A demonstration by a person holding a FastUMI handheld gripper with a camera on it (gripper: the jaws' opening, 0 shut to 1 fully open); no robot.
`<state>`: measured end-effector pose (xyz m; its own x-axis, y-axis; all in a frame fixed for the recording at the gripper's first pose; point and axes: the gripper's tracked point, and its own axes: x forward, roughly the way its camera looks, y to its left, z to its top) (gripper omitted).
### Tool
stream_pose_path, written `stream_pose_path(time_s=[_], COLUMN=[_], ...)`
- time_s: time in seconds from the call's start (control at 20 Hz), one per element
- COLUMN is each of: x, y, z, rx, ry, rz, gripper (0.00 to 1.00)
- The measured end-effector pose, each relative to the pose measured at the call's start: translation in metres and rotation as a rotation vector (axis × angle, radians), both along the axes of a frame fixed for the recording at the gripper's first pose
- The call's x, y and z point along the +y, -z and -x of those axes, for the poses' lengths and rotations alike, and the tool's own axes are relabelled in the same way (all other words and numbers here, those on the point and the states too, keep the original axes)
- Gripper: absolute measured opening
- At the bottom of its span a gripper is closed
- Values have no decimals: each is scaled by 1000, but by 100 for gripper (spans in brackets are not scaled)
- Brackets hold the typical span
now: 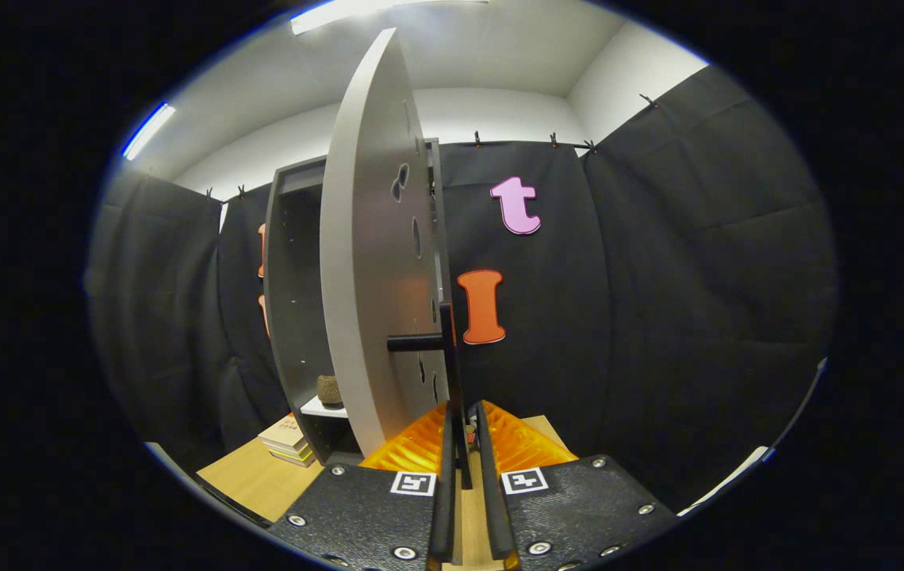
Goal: Open the shoe cabinet door, grab the shoes and put them into the shoe cabinet, then close the shoe cabinet door.
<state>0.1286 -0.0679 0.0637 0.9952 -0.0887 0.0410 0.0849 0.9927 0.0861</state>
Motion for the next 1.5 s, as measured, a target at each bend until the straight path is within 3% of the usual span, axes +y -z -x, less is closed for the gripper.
stream_pose_path(time_s=[0.55,0.95,1.2,1.5], x=[-4,-5,41,132], y=[-2,2,28,84], z=[1,18,64,63], rx=[-20,13,29,73], ry=[-56,-7,-63,-140], rz=[-27,13,-16,7], gripper=[16,16,16,16])
